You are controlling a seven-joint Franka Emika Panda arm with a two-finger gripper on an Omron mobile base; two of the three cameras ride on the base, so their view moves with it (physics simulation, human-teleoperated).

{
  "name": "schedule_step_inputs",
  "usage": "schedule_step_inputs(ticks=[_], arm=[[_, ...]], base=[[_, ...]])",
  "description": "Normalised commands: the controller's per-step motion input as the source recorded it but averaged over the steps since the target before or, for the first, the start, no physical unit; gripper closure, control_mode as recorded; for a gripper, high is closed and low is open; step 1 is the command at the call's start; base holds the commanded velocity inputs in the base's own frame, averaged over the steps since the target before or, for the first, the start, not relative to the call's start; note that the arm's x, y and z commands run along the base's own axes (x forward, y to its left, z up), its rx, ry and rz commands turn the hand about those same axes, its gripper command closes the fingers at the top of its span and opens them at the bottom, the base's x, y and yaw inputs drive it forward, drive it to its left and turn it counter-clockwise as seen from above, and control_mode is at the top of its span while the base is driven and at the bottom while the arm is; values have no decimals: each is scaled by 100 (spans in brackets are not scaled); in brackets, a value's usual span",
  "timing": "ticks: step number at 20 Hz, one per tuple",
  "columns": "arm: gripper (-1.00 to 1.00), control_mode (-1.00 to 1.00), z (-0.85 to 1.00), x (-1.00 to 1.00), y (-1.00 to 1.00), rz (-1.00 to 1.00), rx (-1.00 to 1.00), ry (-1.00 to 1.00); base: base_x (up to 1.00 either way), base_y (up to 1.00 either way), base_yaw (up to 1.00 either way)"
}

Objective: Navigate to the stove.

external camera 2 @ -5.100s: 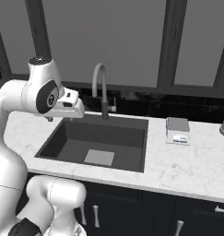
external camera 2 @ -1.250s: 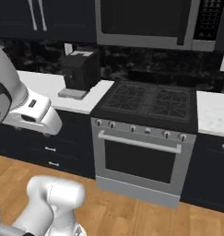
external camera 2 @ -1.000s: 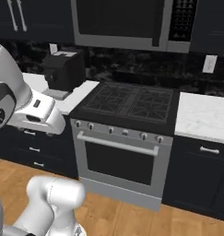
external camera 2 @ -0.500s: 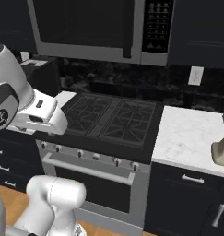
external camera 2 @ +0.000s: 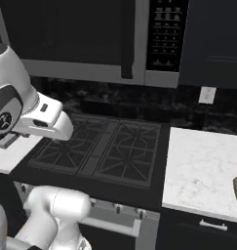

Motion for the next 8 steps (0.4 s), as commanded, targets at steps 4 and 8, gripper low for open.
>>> schedule_step_inputs(ticks=[4,8], arm=[[-100,100,0,0,0,0,0,0],[-100,100,0,0,0,0,0,0]], base=[[40,33,-14],[34,0,0]])
